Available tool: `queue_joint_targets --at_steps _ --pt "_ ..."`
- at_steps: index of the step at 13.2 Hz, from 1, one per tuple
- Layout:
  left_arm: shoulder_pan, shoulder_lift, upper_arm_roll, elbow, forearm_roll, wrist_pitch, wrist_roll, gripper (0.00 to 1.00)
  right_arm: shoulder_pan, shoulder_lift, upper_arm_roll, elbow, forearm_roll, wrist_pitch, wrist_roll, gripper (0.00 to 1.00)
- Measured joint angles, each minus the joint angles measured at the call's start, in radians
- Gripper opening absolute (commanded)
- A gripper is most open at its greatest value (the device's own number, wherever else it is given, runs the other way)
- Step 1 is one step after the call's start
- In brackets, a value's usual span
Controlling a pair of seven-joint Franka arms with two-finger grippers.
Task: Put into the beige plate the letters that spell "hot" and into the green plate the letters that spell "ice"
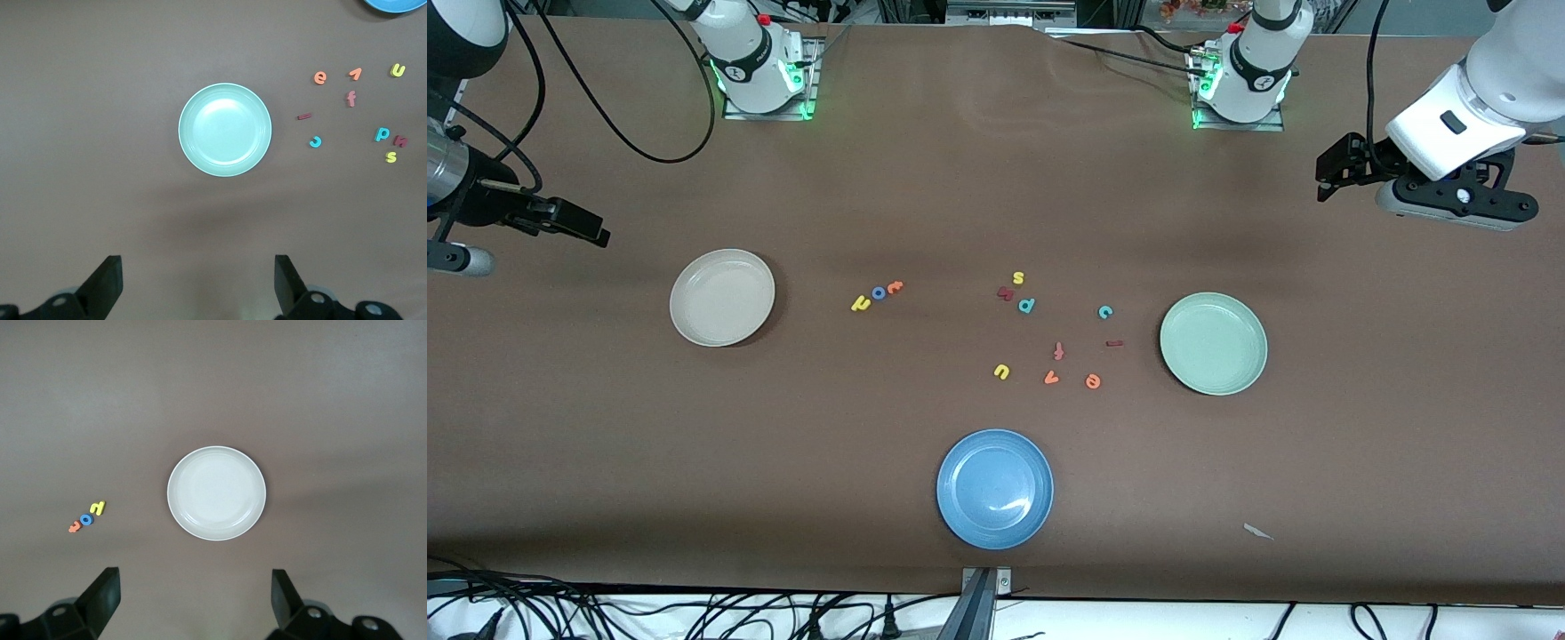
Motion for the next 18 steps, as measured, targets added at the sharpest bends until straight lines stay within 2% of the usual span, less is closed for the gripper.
queue_joint_targets --at_steps 18 --pt "0.016 0.009 -0.002 0.017 0.000 -0.042 -0.012 1.00 0.000 0.001 0.001 0.000 0.000 0.000 0.000 1.00"
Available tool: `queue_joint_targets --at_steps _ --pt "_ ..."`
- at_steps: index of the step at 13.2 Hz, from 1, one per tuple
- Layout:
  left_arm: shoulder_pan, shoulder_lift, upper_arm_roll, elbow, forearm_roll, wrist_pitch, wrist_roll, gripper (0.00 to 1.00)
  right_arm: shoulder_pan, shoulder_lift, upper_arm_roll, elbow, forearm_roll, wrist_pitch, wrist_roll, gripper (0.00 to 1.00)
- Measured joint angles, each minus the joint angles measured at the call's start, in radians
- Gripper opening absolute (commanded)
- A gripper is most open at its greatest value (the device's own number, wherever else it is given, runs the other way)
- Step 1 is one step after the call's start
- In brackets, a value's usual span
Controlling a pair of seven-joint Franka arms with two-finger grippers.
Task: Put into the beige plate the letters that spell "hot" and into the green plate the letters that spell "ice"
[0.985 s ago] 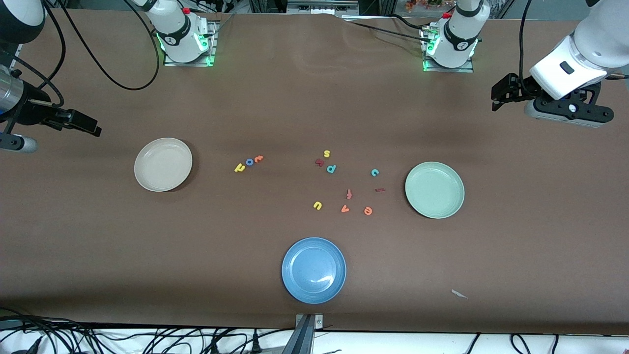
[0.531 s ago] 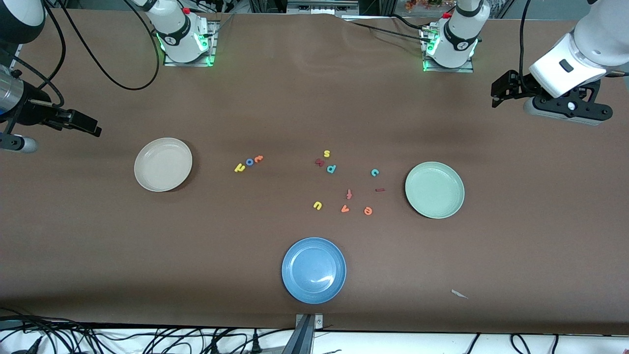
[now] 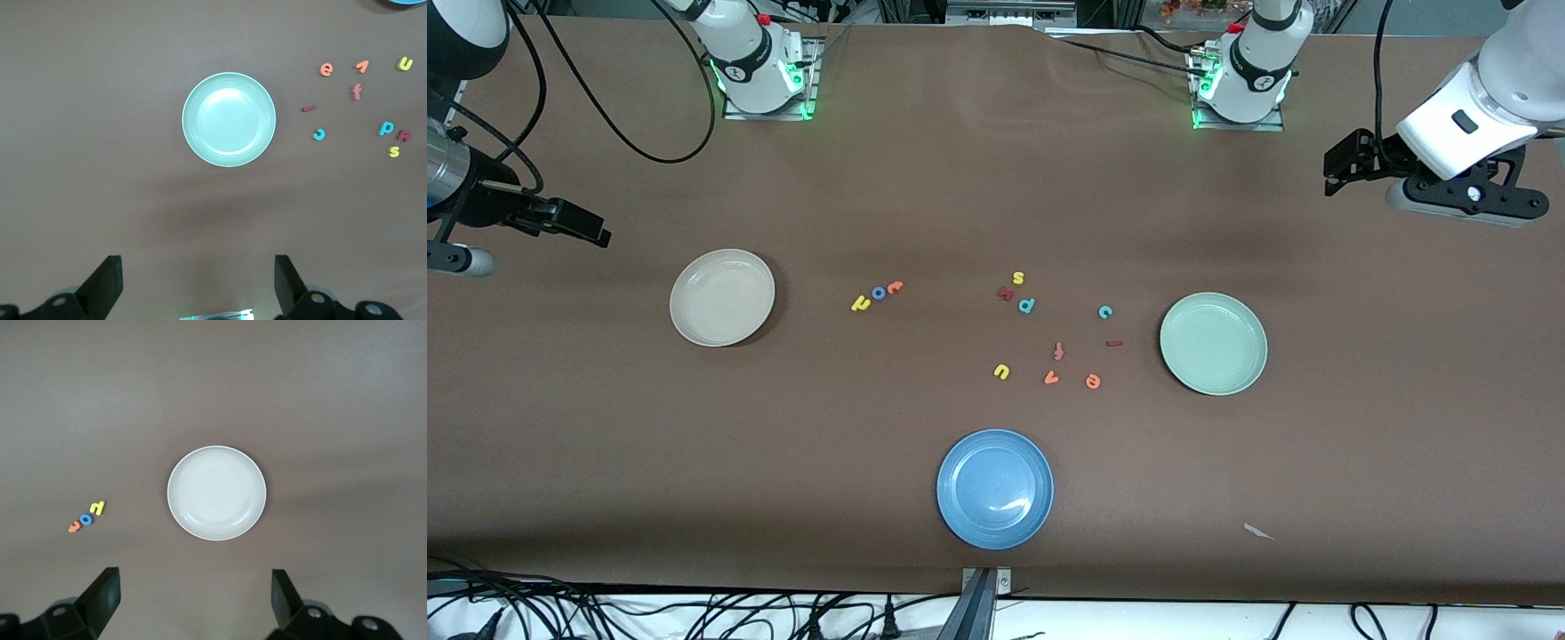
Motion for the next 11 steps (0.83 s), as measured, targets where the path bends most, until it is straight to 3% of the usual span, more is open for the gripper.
queue_joint_targets --at_steps 11 --pt "-0.001 0.033 -0.005 0.006 0.000 0.003 -0.002 1.00 0.001 0.000 0.001 0.000 0.000 0.000 0.000 1.00"
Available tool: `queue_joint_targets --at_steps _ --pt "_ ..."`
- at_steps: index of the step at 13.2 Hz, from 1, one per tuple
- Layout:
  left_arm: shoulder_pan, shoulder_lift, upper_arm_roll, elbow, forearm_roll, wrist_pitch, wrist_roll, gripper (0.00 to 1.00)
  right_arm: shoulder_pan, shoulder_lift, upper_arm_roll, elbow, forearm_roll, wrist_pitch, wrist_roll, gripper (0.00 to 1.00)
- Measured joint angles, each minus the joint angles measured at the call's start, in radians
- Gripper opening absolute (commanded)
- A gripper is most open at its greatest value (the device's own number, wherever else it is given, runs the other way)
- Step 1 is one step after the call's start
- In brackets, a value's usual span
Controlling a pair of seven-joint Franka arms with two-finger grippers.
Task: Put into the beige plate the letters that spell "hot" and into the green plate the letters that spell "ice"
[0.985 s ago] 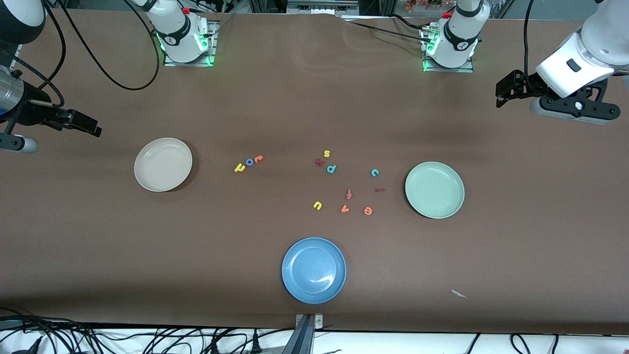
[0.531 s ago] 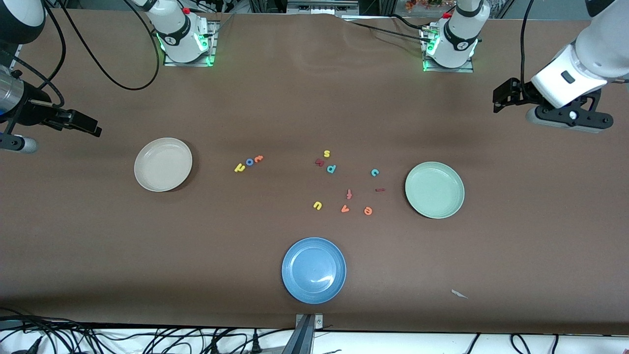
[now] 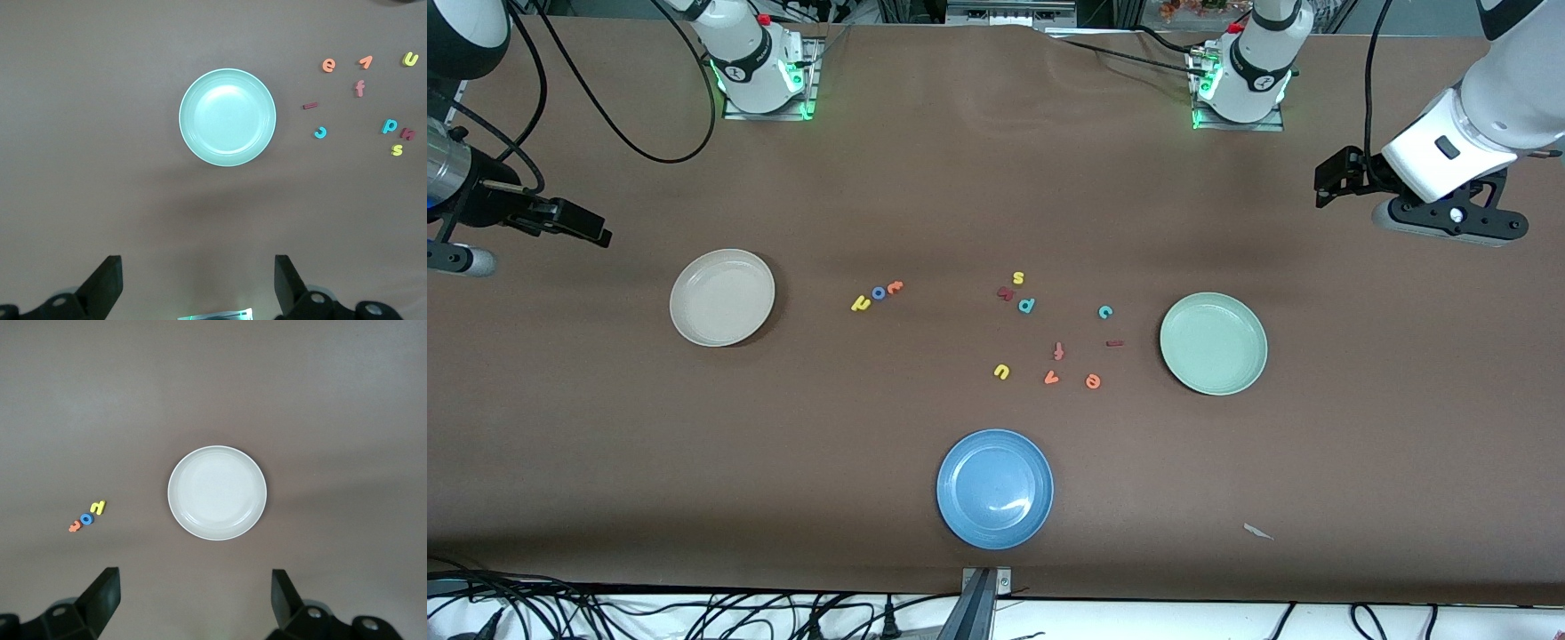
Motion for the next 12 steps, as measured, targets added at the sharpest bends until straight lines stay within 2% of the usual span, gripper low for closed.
queue_joint_targets --at_steps 7,12 --pt "-0.028 0.037 -0.012 0.000 -0.001 0.006 0.001 1.00 0.007 0.000 0.000 -0.001 -0.027 0.000 0.009 0.99" --pt "-0.153 0.213 -0.019 0.004 -0.001 0.174 0.000 1.00 0.027 0.009 0.005 -0.007 -0.027 0.000 0.034 0.99"
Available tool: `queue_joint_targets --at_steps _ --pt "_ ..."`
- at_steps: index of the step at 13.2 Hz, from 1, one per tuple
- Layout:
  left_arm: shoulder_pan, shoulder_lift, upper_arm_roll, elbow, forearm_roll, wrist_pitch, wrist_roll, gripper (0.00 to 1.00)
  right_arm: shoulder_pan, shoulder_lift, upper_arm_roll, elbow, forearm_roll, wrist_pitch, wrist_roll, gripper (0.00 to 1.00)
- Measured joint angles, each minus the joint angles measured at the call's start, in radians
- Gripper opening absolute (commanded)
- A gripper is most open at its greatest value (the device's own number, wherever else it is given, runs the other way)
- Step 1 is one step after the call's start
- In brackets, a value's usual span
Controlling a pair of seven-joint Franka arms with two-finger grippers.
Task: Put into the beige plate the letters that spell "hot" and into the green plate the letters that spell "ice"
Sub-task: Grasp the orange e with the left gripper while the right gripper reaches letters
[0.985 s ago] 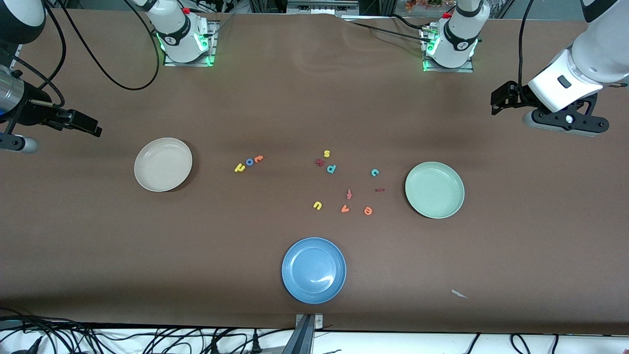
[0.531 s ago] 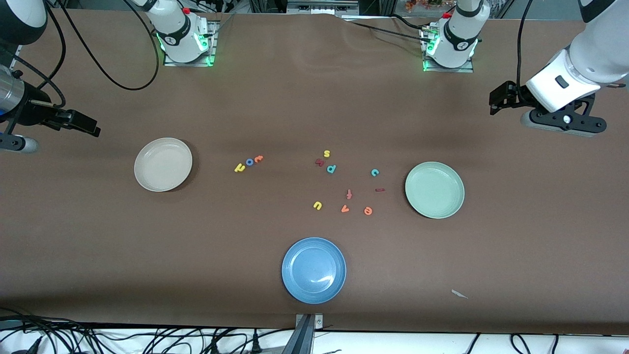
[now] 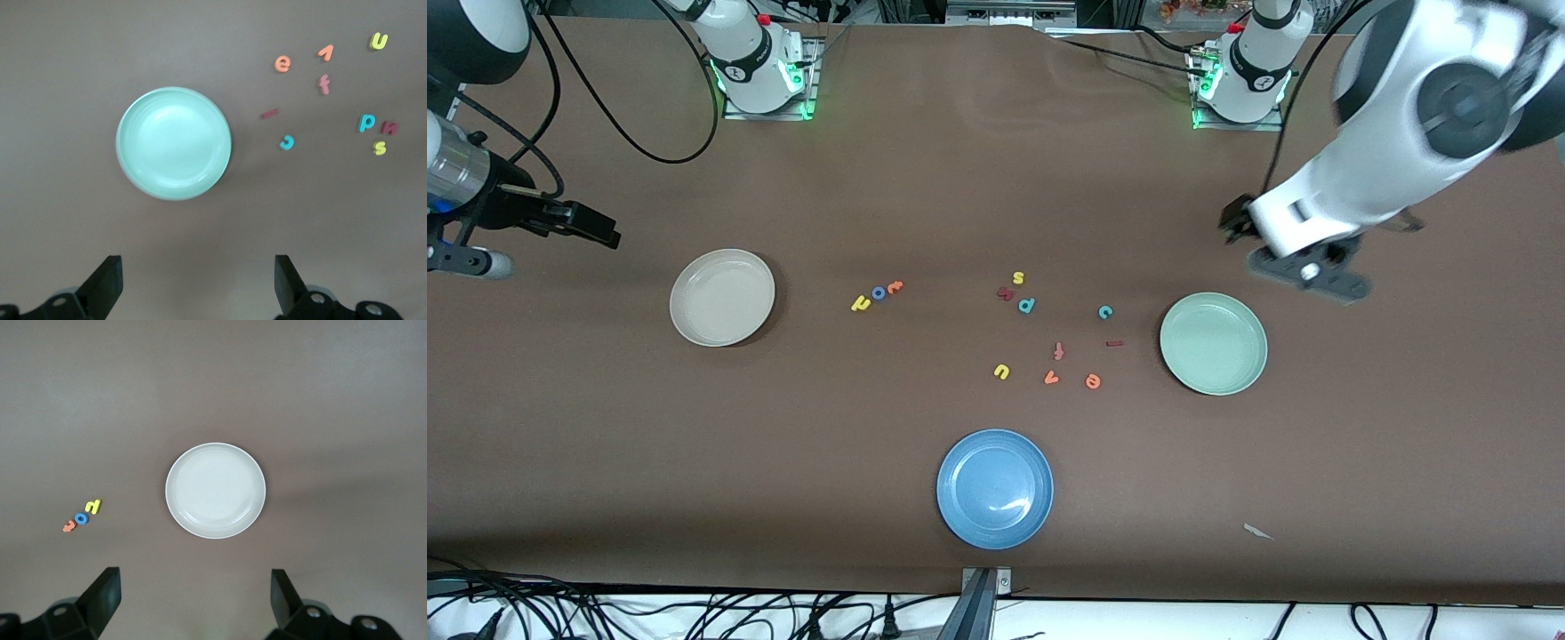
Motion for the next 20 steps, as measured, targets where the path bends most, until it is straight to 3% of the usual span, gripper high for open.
queue_joint_targets --at_steps 3,8,11,15,19,20 --pt "-0.023 0.157 0.000 0.064 0.000 0.051 0.000 1.00 0.009 0.021 0.001 -0.005 0.000 0.000 0.009 1.00" --pt "-0.110 0.354 -0.001 0.116 0.000 0.314 -0.053 1.00 0.113 0.097 0.010 -0.015 0.000 0.042 0.193 0.99" --pt "-0.169 0.442 0.000 0.117 0.000 0.478 -0.085 1.00 0.192 0.173 0.012 -0.047 0.001 0.134 0.361 0.99" --pt "-0.193 0.529 0.000 0.118 0.000 0.601 -0.085 1.00 0.290 0.277 0.014 -0.114 0.001 0.285 0.603 0.99" --pt "-0.199 0.605 0.005 0.120 0.070 0.703 -0.084 0.99 0.297 0.339 0.030 -0.235 0.054 0.465 0.628 0.99" --pt "-0.199 0.612 0.005 0.123 0.084 0.706 -0.084 0.92 0.297 0.345 0.043 -0.288 0.061 0.547 0.631 0.99"
